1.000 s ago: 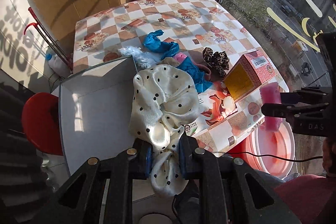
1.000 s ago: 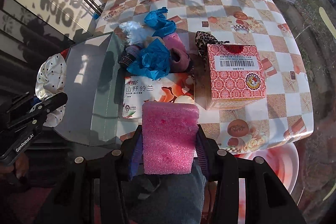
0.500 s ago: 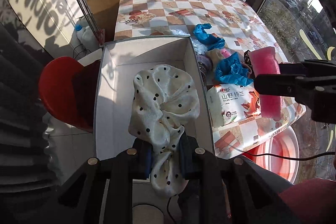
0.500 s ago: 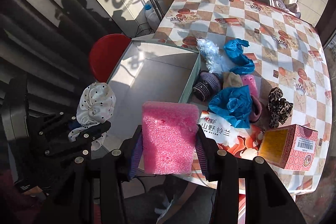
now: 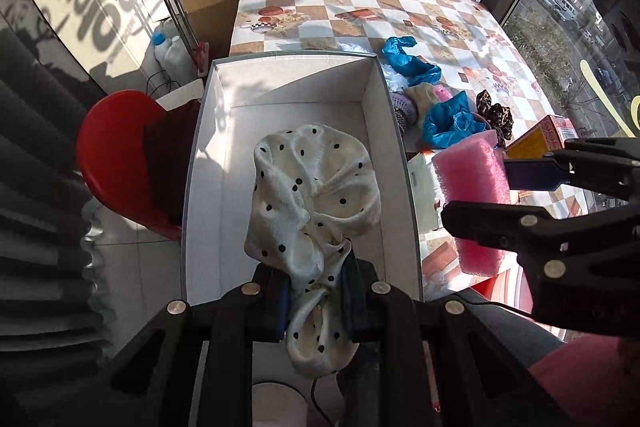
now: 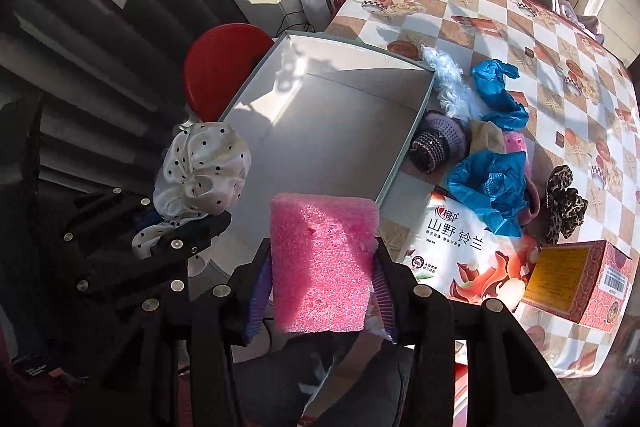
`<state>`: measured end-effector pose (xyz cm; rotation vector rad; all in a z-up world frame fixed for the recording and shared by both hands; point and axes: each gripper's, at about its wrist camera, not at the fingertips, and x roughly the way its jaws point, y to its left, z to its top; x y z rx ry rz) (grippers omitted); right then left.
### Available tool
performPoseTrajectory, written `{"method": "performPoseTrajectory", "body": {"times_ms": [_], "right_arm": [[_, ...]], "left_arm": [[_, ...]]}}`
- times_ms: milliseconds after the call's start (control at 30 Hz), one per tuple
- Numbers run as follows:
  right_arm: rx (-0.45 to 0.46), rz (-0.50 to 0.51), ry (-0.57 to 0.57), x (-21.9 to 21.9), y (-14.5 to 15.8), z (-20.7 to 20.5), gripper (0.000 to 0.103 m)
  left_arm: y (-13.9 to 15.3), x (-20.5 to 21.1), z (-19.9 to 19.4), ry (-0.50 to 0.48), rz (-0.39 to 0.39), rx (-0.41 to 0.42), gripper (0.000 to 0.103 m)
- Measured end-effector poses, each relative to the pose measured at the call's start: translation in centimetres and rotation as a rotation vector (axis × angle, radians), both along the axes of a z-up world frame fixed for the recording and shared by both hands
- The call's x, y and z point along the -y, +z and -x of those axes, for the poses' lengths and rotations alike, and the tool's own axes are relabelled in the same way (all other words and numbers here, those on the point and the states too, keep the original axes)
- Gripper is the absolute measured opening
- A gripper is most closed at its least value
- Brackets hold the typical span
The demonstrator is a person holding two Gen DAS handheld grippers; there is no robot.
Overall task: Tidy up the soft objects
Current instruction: 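Hold the scrunchie and sponge above the open white box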
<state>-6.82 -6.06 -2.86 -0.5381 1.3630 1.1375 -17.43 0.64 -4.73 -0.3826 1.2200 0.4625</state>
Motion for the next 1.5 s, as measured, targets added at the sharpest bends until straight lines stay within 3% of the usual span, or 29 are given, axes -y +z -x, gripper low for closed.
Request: {"method": "performPoseTrajectory", "body": {"times_ms": [1500], "right_arm": [[-0.003, 0.024, 0.027, -1.0, -0.7, 0.0, 0.048]], "left_arm": [[-0.1, -1.0, 0.1, 0.022, 0.005, 0.006, 0.022]]}}
